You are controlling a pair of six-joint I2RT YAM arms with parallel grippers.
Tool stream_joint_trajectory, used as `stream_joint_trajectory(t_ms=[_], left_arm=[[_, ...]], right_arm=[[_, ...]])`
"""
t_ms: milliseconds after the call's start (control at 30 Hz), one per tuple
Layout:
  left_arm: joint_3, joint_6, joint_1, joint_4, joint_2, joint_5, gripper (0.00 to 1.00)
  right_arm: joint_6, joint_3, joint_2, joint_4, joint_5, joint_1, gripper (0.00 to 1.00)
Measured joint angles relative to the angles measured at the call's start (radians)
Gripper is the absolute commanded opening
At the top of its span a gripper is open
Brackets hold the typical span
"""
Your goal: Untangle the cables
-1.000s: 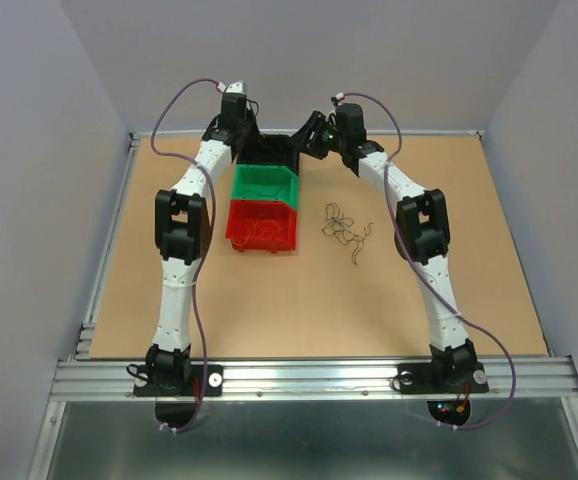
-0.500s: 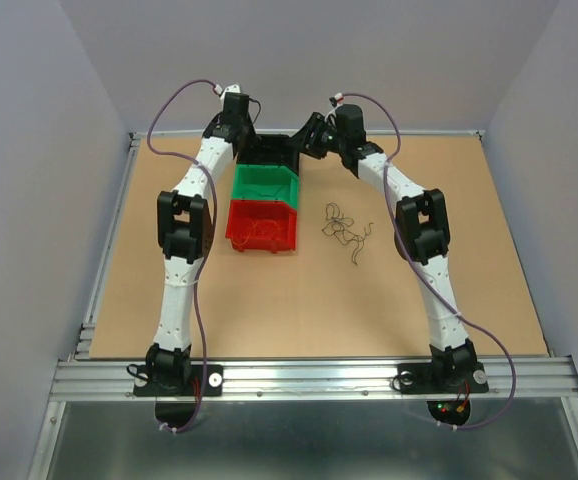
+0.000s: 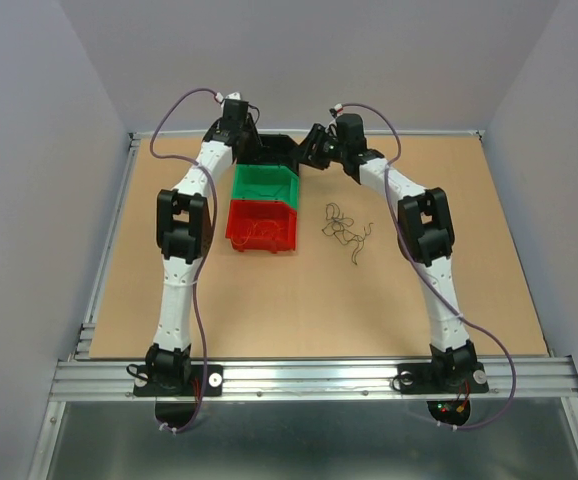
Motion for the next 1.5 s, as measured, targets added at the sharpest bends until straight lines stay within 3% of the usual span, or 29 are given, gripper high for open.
stream_joint_trajectory(t_ms=[133, 300, 433, 533, 633, 800, 967, 1133, 1500], left_arm=[[0.011, -0.005, 0.0, 0.028, -0.021, 0.016, 0.54], [0.013, -0.014, 0.001, 0.059, -0.071, 0.047, 0.7], [0.005, -0.018, 0.011, 0.065, -0.139, 0.095, 0.71], [-0.072, -0.019, 0.023, 0.071, -0.231, 0.117, 0.74], [-0.206, -0.035, 0.031, 0.075, -0.363, 0.15, 0.78], [-0.397, -0.095, 0.039, 0.06, -0.544, 0.22, 0.86], [-0.545, -0.151, 0.026, 0.059, -0.628, 0.283, 0.86], [-0.634, -0.209, 0.003, 0.053, -0.636, 0.32, 0.79], [-0.576, -0.27, -0.004, 0.051, -0.541, 0.34, 0.73]], right_arm=[[-0.017, -0.065, -0.066, -0.007, 0.004, 0.0, 0.49], [-0.031, -0.141, -0.189, -0.003, 0.008, -0.007, 0.49], [-0.041, -0.21, -0.283, 0.008, 0.01, -0.013, 0.49], [-0.051, -0.298, -0.367, 0.009, 0.018, -0.025, 0.5], [-0.055, -0.378, -0.434, 0.009, 0.022, -0.037, 0.62], [-0.055, -0.493, -0.533, 0.001, 0.03, -0.053, 0.69], [-0.056, -0.597, -0.635, -0.019, 0.042, -0.062, 0.7], [-0.063, -0.707, -0.736, -0.042, 0.054, -0.072, 0.69], [-0.067, -0.862, -0.852, -0.09, 0.087, -0.128, 0.68]])
